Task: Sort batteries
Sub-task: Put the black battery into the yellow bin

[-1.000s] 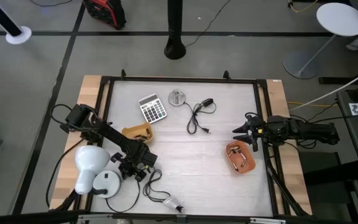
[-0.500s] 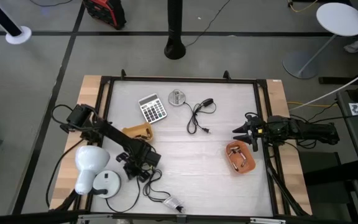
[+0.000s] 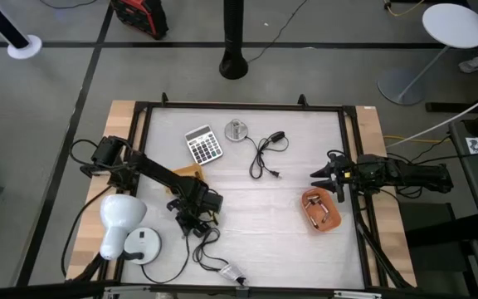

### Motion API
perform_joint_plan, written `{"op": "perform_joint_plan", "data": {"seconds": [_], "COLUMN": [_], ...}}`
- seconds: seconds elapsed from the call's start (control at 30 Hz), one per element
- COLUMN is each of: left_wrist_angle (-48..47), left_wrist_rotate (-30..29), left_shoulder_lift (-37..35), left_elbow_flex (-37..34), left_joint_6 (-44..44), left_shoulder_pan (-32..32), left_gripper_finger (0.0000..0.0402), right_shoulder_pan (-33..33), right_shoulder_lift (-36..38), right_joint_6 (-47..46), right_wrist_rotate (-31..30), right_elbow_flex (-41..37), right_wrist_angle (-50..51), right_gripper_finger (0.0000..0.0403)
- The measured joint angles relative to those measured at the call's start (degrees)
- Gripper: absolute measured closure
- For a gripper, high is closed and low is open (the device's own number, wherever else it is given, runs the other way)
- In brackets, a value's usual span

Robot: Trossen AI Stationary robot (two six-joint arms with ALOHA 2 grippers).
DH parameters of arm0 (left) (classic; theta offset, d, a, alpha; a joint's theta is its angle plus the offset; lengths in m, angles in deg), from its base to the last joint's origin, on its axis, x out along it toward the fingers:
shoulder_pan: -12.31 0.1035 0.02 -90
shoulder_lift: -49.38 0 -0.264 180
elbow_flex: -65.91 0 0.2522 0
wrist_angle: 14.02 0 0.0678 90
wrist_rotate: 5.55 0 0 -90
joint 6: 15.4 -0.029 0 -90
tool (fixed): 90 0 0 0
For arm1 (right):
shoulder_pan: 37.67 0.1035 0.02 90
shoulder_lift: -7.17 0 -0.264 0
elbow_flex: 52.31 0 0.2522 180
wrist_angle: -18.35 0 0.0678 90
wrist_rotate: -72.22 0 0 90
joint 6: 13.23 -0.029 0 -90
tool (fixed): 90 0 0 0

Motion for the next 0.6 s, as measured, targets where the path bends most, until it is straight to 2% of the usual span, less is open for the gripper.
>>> {"op": "perform_joint_plan", "data": {"seconds": [0.3,0.6], "left_wrist_angle": [-0.3,-3.0], "left_wrist_rotate": [0.7,6.1], "left_shoulder_lift": [-0.1,-0.1], "left_elbow_flex": [1.4,5.9], "left_joint_6": [-4.4,-11.8], "left_shoulder_pan": [4.8,10.6], "left_gripper_finger": [0.0387,0.0389], "right_shoulder_pan": [0.0,0.0], "right_shoulder_lift": [0.0,0.0], "right_joint_6": [0.0,0.0], "right_wrist_rotate": [0.0,0.0], "right_elbow_flex": [0.0,0.0], "right_wrist_angle": [0.0,0.0], "right_gripper_finger": [0.0233,0.0233]}}
